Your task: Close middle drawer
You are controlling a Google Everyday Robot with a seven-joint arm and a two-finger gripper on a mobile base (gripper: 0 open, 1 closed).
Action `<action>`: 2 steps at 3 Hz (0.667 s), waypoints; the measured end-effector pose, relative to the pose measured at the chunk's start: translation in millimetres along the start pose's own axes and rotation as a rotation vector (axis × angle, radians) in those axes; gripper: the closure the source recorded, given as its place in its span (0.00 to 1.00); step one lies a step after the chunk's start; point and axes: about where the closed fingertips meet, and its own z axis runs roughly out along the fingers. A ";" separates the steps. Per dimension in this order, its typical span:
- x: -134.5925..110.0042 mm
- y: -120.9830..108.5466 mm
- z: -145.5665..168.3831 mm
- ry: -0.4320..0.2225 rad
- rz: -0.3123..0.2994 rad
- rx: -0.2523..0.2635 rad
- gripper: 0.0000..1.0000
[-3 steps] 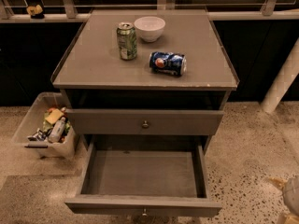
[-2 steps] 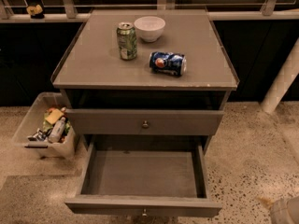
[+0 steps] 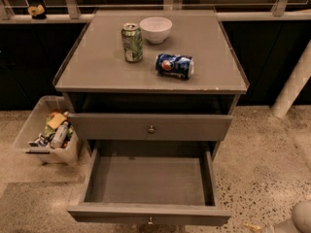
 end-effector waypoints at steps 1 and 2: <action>-1.1 1.2 3.9 -0.006 -0.016 -0.007 0.00; -3.3 6.2 12.6 -0.002 -0.038 -0.028 0.00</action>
Offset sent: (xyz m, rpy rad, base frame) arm -0.0104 0.0162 -0.0135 0.0106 0.0112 0.0817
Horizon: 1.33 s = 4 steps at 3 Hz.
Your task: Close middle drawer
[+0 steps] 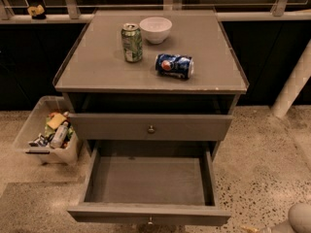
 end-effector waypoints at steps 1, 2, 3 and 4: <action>-22.6 13.4 18.0 0.025 -0.108 -0.020 0.00; -59.8 57.2 43.3 0.034 -0.235 -0.060 0.00; -89.8 70.0 57.8 0.032 -0.299 -0.081 0.00; -96.4 60.7 74.2 -0.003 -0.285 -0.128 0.00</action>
Offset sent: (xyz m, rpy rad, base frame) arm -0.0974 0.1438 0.0077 0.0215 -0.0867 0.4058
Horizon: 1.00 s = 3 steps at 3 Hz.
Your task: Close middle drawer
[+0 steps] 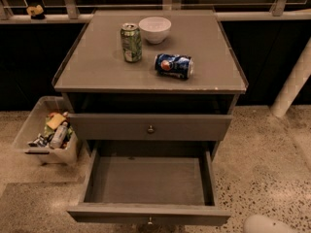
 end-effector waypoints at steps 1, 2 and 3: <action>21.5 -47.8 6.9 -0.048 0.090 -0.035 0.00; 44.2 -99.0 5.1 -0.071 0.171 -0.032 0.00; 45.3 -100.5 5.1 -0.073 0.177 -0.031 0.00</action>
Offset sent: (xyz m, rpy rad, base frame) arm 0.1723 -0.0360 -0.0659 0.0248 0.1649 -0.2486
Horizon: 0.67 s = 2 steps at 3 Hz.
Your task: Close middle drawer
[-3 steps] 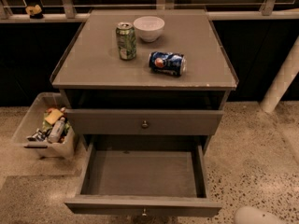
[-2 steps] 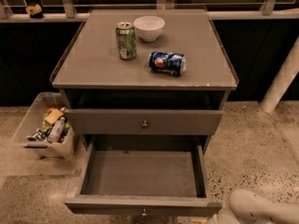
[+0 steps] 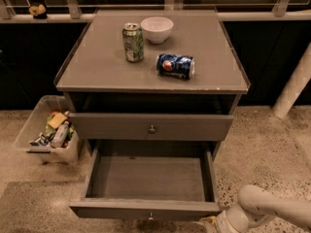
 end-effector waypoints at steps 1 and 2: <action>4.0 -21.3 -13.1 -0.036 0.149 0.113 0.00; 4.7 -21.5 -13.9 -0.040 0.165 0.125 0.00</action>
Offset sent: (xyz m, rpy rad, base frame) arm 0.1136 -0.0796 0.0161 -0.0894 -0.0729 -0.9180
